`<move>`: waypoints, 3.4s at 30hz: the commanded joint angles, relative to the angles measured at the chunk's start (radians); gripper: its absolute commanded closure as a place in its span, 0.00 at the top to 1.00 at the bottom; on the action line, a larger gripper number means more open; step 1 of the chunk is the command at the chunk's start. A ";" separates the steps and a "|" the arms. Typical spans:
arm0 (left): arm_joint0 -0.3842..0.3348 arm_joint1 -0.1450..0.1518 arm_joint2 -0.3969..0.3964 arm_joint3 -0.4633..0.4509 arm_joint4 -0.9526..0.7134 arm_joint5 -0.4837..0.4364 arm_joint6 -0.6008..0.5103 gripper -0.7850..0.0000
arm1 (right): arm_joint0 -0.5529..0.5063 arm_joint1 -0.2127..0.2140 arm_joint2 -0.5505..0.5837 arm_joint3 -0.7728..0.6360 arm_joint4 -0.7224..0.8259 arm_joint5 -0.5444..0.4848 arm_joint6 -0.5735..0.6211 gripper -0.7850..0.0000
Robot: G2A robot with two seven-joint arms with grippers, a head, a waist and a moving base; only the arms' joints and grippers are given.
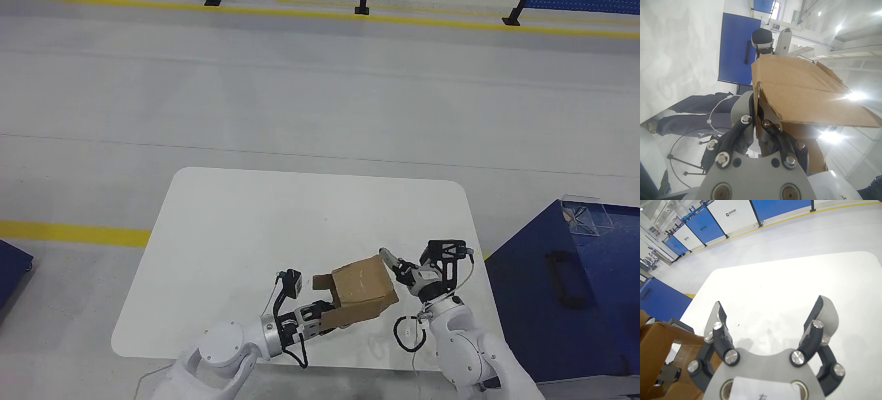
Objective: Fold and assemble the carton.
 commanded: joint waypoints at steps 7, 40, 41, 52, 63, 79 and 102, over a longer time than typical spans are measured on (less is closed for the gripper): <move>-0.012 -0.003 -0.020 0.027 -0.058 0.009 0.020 0.00 | -0.038 -0.001 0.007 -0.044 0.021 -0.026 0.054 1.00; -0.016 -0.005 -0.041 0.054 -0.134 0.019 -0.008 0.00 | -0.089 -0.011 0.074 -0.090 0.053 0.011 0.068 1.00; -0.015 -0.004 -0.047 0.052 -0.136 0.018 -0.011 0.00 | -0.096 -0.011 0.091 -0.087 0.077 0.017 0.077 1.00; -0.011 0.001 -0.066 0.043 -0.157 0.030 -0.032 0.00 | -0.105 -0.014 0.055 0.004 0.145 -0.062 0.201 1.00; -0.022 -0.003 -0.047 0.051 -0.150 0.032 -0.027 0.00 | -0.127 -0.015 0.096 -0.047 0.362 -0.158 0.227 1.00; -0.028 -0.007 -0.021 0.062 -0.117 0.019 -0.007 0.00 | -0.137 -0.014 0.128 -0.098 0.382 -0.159 0.201 1.00; -0.030 -0.013 0.002 0.057 -0.094 0.027 0.019 0.00 | -0.094 -0.009 0.106 -0.132 0.241 -0.092 0.274 1.00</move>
